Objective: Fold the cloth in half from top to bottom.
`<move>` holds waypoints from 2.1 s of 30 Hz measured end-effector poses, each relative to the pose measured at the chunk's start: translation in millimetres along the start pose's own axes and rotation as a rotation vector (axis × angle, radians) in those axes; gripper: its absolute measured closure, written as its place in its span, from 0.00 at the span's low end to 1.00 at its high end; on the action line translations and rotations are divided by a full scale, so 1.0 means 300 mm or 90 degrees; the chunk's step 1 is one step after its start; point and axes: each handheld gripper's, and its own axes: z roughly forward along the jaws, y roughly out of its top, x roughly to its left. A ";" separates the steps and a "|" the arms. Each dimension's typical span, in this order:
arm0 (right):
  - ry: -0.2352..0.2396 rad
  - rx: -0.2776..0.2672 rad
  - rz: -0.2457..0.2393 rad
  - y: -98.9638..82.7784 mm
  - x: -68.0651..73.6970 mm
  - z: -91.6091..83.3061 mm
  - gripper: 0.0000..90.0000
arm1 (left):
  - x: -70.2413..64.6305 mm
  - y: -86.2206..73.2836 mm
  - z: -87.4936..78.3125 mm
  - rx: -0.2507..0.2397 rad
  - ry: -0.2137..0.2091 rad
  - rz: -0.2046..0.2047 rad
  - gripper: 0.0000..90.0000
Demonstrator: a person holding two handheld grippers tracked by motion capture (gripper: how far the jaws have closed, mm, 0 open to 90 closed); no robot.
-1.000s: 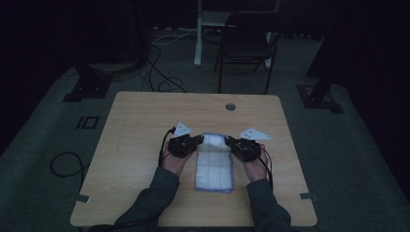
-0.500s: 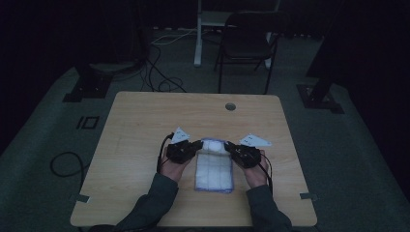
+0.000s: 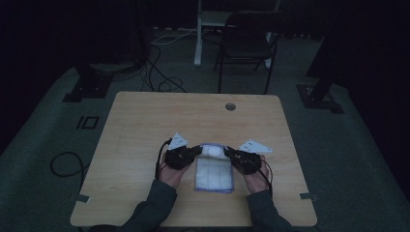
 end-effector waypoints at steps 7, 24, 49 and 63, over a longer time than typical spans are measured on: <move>-0.001 -0.001 0.008 -0.020 0.006 -0.009 0.93 | -0.013 -0.019 0.000 0.004 -0.003 0.000 0.95; 0.004 0.020 0.022 -0.125 0.046 -0.012 0.93 | -0.034 -0.097 0.005 0.029 -0.009 -0.012 0.95; 0.006 0.044 0.029 -0.199 0.079 -0.011 0.92 | -0.034 -0.200 -0.005 0.076 -0.012 -0.032 0.88; 0.006 0.057 0.023 -0.217 0.090 -0.021 0.89 | 0.018 -0.202 -0.043 0.058 0.022 -0.067 0.84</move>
